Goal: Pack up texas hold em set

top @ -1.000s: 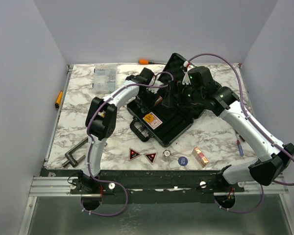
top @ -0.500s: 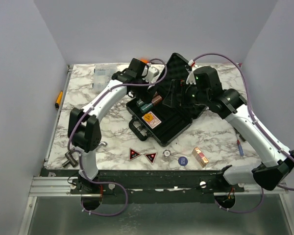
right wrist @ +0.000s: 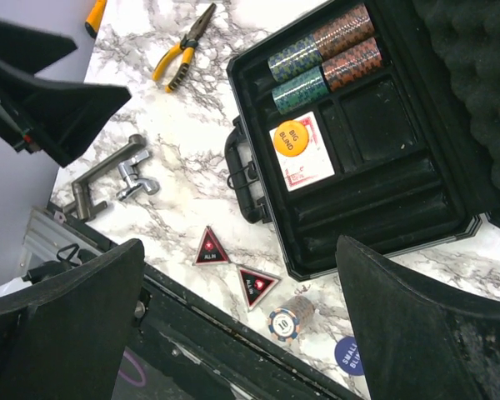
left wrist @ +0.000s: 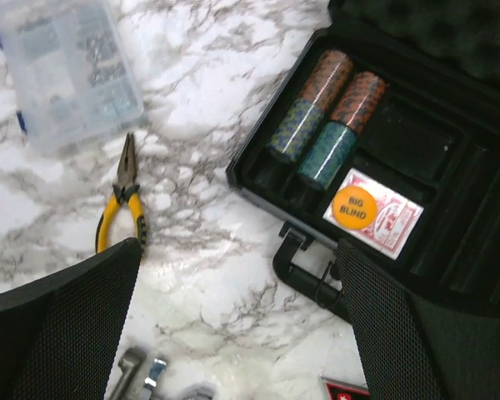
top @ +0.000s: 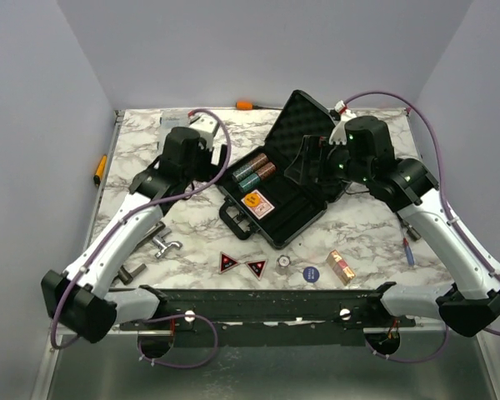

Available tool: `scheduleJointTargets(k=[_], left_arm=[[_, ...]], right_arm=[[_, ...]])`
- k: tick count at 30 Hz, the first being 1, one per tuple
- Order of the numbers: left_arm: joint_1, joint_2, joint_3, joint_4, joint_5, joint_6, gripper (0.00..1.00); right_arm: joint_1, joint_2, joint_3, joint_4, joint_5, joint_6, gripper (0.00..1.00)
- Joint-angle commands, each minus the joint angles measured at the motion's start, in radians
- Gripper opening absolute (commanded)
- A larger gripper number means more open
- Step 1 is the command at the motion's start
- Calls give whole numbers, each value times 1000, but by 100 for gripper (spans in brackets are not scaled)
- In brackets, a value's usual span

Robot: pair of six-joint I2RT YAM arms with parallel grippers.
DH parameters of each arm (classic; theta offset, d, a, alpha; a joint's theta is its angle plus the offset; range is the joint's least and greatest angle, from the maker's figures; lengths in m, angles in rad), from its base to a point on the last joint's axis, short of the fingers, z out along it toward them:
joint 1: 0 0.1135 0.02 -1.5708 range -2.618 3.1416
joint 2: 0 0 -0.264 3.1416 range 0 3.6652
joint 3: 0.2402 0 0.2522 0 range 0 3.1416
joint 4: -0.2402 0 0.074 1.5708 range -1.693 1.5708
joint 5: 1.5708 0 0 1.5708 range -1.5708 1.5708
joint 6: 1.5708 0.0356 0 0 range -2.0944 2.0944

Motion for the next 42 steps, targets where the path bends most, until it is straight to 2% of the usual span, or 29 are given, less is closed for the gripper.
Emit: scheduleJointTargets(k=[1,5,8,15,20,25,37,42], left_arm=[[82,-173,-235,113,50,-113,98],[139,-329,-360,78,132,-135,99],[143,-451,-446,48,142,-148,98],[145,-728,-556,-59,187,-193,99],[145,-881,-616,-96,153,-241,98],[145,-952,-654,-77,77,-288,98],[145,-981,-675,-59,86,-293,99],[145,-997,-679,-59,77,-296,98]], right_arm=[[5,-38,-21,-17,31,8,100],[4,-56,-46,-22,31,44,100],[5,-87,-88,-19,47,75,100],[5,-106,-209,7,41,132,100],[5,-96,-247,-27,50,179,100],[5,-112,-287,-88,88,211,100],[5,-59,-379,-167,87,193,100],[5,-26,-431,-241,152,219,100]])
